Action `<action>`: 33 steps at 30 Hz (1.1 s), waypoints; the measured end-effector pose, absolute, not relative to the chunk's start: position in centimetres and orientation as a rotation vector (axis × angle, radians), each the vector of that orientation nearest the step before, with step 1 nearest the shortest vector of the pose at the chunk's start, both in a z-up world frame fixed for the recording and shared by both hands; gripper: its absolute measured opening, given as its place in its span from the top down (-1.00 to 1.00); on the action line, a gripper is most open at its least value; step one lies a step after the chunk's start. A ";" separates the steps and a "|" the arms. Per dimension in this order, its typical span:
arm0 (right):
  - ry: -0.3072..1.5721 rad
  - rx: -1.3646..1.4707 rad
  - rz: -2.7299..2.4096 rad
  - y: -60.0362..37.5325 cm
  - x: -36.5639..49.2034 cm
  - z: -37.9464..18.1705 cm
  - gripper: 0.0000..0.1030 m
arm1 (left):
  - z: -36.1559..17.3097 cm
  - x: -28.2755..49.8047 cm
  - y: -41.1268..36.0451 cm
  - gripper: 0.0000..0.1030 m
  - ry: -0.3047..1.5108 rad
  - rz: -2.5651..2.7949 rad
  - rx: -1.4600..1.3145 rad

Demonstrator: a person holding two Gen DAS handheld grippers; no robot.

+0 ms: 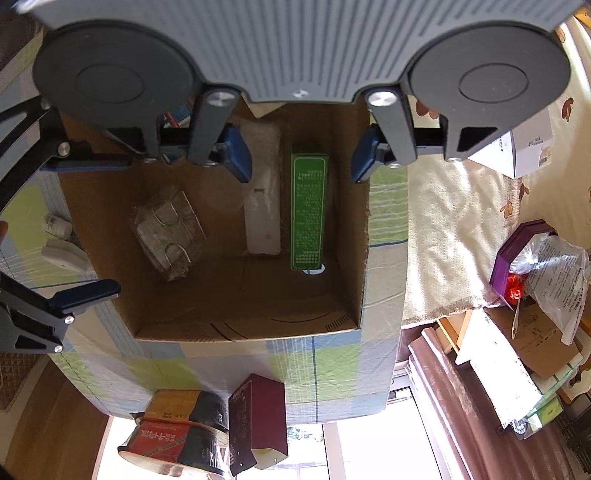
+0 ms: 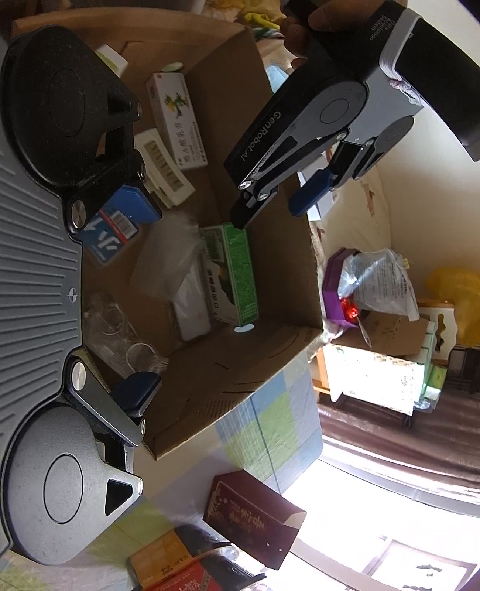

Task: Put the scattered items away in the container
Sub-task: 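Lower the green box and cup into the cardboard box and open both grippers, then withdraw both grippers from the box toward the white items on the tablecloth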

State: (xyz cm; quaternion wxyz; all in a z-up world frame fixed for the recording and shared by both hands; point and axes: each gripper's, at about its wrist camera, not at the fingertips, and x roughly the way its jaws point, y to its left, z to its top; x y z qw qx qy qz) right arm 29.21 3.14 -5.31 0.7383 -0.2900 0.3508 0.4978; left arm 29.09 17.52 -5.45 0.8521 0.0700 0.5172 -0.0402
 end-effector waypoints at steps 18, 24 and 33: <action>0.855 -0.542 1.040 2.3 26.4 -2.0 -0.80 | -2.2 24.3 17.2 -0.68 1.080 -0.061 0.163; 0.854 -0.516 0.993 1.6 24.6 -0.6 -0.99 | -1.0 22.4 16.7 -0.73 1.067 -0.073 0.166; 0.839 -0.440 0.927 -0.1 21.3 1.4 -1.00 | 0.8 19.1 15.3 -0.85 1.047 -0.091 0.126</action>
